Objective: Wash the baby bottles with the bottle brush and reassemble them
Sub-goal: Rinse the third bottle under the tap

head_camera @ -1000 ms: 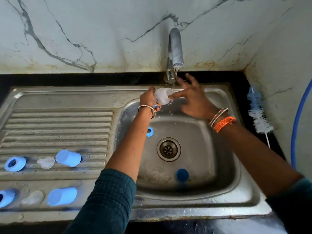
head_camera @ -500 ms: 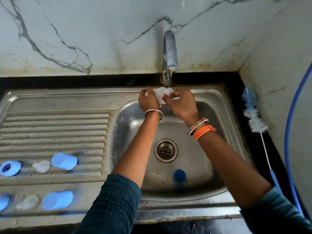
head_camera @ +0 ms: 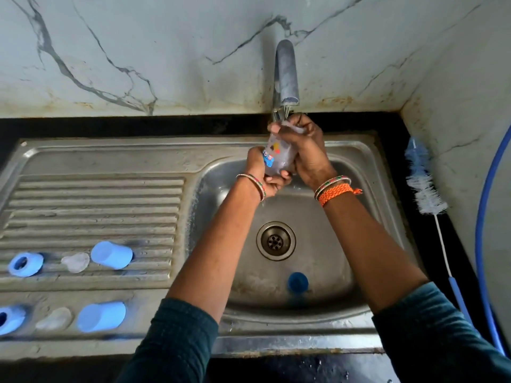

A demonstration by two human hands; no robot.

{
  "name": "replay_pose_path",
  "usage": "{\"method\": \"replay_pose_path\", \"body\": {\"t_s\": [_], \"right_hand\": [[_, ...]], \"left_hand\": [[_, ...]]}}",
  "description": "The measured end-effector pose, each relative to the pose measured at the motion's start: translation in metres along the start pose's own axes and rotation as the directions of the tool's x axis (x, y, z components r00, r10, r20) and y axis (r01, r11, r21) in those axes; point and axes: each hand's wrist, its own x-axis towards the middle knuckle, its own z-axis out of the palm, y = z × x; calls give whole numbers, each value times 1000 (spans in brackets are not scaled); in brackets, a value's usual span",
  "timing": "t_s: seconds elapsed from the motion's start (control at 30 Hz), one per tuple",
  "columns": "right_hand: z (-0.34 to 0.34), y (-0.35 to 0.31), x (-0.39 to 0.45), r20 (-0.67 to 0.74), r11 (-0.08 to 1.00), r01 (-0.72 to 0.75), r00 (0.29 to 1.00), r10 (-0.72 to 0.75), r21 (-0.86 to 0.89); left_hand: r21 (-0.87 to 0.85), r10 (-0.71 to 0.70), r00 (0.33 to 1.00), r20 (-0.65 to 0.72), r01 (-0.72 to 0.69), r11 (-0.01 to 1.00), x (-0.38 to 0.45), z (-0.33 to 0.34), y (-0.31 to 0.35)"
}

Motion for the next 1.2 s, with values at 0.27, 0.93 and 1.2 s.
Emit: {"method": "replay_pose_path", "body": {"t_s": [0.27,0.93,1.2], "right_hand": [[27,-4,16,-427,978,-111,887,177,176],[28,31,6,-526,895,-97,834,-165,-435],[-5,26,-14,7,571,127,978,-208,-811]], "left_hand": [[665,985,108,138,-746,-11,13,0,-26],[425,896,413,-162,-791,441,24,-19,-35],[2,187,977,-99,-188,982,45,-37,-24]]}}
